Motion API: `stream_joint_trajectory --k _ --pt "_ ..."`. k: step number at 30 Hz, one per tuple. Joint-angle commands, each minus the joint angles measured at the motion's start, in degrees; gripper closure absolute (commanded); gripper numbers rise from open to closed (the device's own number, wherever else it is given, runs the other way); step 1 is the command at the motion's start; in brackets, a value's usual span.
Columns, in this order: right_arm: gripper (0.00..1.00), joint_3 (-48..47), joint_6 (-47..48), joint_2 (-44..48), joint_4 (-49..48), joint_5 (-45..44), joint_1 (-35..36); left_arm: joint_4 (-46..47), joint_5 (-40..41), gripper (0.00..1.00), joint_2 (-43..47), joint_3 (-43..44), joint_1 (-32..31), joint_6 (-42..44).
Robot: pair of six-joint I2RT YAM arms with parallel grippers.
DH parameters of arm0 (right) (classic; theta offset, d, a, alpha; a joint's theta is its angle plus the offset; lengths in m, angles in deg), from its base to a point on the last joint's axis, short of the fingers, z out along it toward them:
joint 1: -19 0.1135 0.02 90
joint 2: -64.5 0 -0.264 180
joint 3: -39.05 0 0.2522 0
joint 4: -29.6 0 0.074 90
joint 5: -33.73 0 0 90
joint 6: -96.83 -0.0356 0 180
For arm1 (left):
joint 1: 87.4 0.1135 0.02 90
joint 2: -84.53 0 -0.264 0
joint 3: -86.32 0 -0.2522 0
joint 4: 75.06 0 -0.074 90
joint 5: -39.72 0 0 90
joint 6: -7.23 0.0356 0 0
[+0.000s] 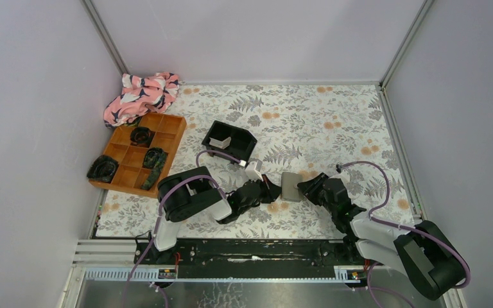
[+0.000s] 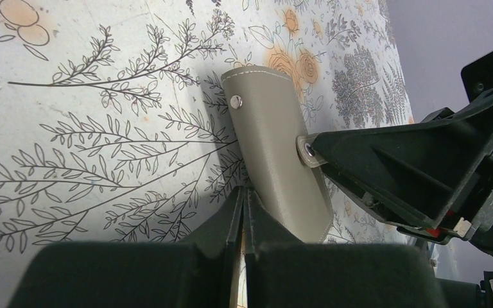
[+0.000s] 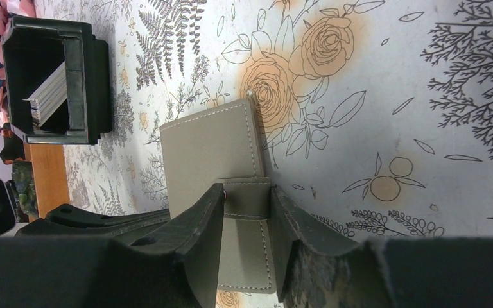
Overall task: Put the credit cards into the card holder
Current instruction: Close the card holder at the center of the board.
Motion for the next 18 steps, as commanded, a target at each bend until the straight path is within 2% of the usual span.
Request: stream_joint_trajectory --k 1,14,18 --pt "0.63 0.4 3.1 -1.2 5.5 2.3 0.1 -6.9 -1.2 0.95 -3.0 0.3 0.1 1.5" --pt "0.64 1.1 4.5 0.1 6.1 1.4 0.1 -7.3 -1.2 0.95 -3.3 0.8 0.1 1.2" --pt "0.63 1.8 3.1 4.4 6.7 -1.7 0.1 -7.9 -0.3 0.95 -2.3 0.2 0.1 1.2"
